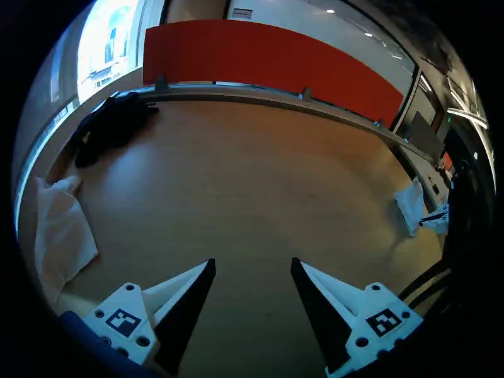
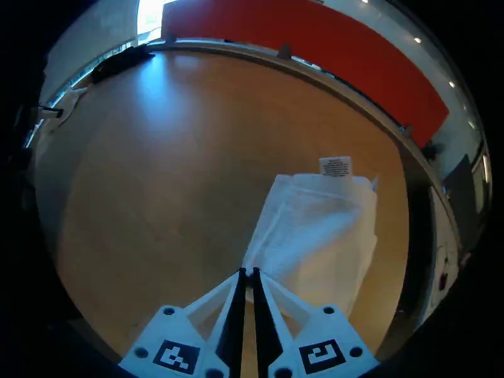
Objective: Fold towel
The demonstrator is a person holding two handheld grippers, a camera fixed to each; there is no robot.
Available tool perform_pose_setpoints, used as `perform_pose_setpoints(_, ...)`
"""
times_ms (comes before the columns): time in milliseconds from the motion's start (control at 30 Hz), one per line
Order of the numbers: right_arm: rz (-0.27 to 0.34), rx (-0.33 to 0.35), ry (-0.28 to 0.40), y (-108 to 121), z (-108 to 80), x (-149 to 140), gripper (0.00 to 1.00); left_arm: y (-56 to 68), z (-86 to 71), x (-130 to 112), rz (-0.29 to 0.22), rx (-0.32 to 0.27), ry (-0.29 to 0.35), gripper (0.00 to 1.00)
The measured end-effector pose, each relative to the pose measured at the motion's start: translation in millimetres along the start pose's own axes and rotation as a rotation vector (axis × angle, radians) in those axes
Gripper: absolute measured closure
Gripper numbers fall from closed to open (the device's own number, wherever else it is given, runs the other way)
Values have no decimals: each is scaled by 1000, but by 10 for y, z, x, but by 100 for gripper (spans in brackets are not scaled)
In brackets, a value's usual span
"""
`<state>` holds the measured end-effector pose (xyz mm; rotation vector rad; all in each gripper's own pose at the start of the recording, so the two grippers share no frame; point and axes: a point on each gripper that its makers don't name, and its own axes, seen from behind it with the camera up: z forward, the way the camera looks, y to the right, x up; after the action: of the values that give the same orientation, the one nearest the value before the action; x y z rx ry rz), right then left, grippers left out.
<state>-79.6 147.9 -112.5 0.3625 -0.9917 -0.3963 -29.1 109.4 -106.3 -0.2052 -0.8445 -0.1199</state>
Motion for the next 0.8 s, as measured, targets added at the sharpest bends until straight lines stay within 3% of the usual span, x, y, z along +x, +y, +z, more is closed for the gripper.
perform_pose_setpoints(67,0,1,4,-2,-1,13,83,1,1,-1,-1,0,0,12)
perform_pose_setpoints(267,-5,-4,31,-20,-25,67,35,5,5,1,-1,0,0,12)
perform_pose_setpoints(600,37,-50,83,97,-83,140,0,27,7,-2,1,-3,-1,12)
perform_pose_setpoints(800,73,-79,104,187,-129,157,0,29,15,0,1,-5,-2,12)
